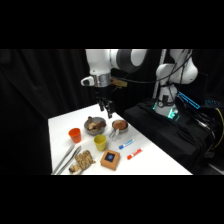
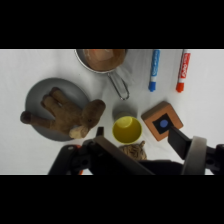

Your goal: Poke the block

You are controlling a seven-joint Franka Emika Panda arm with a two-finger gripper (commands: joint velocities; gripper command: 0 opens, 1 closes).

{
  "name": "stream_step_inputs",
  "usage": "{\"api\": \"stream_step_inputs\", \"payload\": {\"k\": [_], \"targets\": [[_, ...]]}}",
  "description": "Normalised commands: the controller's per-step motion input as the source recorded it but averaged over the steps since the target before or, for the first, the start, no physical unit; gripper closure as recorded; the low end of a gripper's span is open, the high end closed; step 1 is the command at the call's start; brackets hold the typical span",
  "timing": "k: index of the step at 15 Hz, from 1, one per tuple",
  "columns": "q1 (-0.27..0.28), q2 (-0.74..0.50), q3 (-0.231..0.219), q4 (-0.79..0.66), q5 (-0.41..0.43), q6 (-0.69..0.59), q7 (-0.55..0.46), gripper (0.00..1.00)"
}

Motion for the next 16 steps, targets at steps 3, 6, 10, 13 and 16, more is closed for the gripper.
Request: {"api": "stream_step_inputs", "payload": {"k": [3,6,10,13,16], "targets": [[-0.010,0.06,0.029,0.10,0.024,-0.01,0.03,0.00],[0.035,0.18,0.069,0.24,0.056,0.00,0.06,0.00],[0.071,0.24,0.072,0.33,0.022,0.05,0.13,0.00],[0.069,0.26,0.043,0.34,-0.027,0.08,0.12,0.00],[0.048,0.30,0.014,0.35,-0.051,0.10,0.09,0.35]]}}
